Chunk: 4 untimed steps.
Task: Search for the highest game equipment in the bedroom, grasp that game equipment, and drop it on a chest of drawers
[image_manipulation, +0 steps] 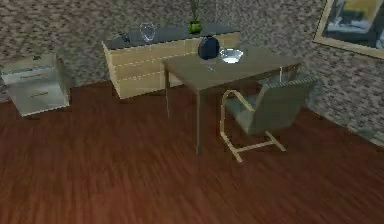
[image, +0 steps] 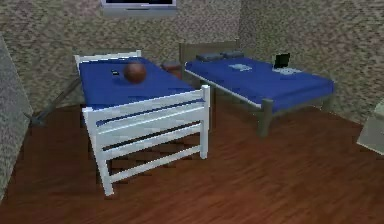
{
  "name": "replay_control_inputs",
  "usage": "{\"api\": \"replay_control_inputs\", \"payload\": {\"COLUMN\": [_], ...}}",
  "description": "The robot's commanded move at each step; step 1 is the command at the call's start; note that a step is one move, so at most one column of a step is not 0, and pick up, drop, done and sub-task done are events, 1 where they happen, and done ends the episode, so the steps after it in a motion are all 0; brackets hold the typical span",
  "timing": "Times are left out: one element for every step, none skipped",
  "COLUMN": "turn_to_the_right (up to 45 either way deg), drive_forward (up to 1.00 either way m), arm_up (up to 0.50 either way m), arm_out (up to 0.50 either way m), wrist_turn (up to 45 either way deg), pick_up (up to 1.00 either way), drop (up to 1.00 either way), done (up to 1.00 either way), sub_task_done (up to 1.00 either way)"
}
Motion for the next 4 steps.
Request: {"api": "replay_control_inputs", "payload": {"turn_to_the_right": [45.0, 15.0, 0.0, 3.0], "drive_forward": [0.0, 0.0, 1.0, 0.0], "arm_up": [0.0, 0.0, 0.0, 0.0], "arm_out": [0.0, 0.0, 0.0, 0.0], "wrist_turn": [0.0, 0.0, 0.0, 0.0], "pick_up": [0.0, 0.0, 0.0, 0.0], "drop": [0.0, 0.0, 0.0, 0.0], "done": [0.0, 0.0, 0.0, 0.0], "sub_task_done": [0.0, 0.0, 0.0, 0.0]}}
